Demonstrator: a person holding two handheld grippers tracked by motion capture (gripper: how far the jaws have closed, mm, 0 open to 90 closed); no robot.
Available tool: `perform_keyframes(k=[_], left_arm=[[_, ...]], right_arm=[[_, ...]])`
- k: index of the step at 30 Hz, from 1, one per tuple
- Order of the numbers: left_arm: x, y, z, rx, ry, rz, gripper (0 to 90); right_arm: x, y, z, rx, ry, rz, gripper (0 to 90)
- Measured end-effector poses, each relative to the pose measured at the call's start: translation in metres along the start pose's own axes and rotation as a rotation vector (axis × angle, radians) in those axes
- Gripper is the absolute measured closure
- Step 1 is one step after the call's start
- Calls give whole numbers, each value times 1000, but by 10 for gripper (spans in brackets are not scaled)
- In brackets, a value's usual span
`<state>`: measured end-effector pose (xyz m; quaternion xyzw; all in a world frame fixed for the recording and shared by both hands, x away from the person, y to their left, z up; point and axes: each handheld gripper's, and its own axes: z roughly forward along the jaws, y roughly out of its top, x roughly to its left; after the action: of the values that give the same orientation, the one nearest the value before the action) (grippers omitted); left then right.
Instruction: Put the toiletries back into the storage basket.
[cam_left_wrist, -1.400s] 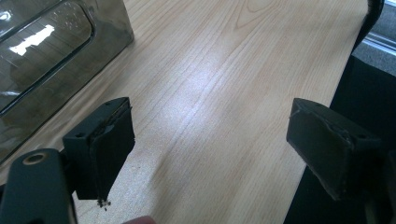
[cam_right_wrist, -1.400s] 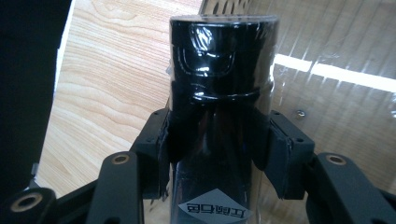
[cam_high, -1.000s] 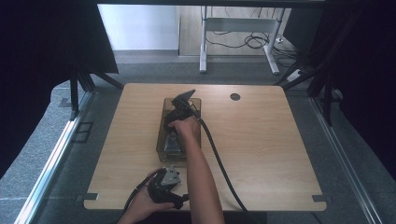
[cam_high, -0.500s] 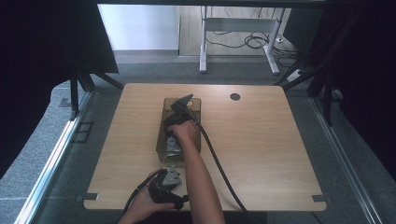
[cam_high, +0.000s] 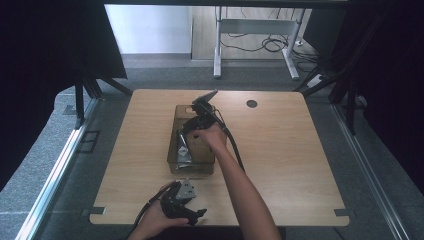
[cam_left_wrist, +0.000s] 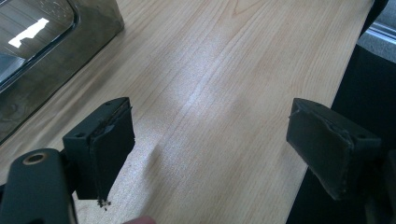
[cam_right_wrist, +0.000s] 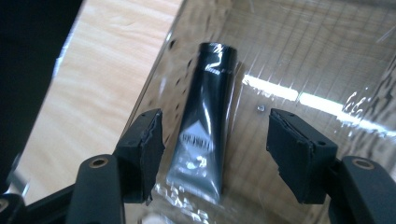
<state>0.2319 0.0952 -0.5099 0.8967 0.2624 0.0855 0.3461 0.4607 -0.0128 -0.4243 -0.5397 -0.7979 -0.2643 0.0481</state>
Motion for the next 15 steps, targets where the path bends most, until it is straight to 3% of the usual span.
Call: perform_keyframes(k=[5, 9, 15], left_arm=[[-1, 1, -2, -6, 13, 1, 155], [-1, 2, -6, -20, 26, 2, 156], [3, 0, -8, -24, 48, -19, 158]], right_arm=[[-14, -29, -24, -57, 60, -105, 379], [-27, -59, -40, -138, 73, -207, 388], [-50, -104, -56, -222, 41, -324, 394]])
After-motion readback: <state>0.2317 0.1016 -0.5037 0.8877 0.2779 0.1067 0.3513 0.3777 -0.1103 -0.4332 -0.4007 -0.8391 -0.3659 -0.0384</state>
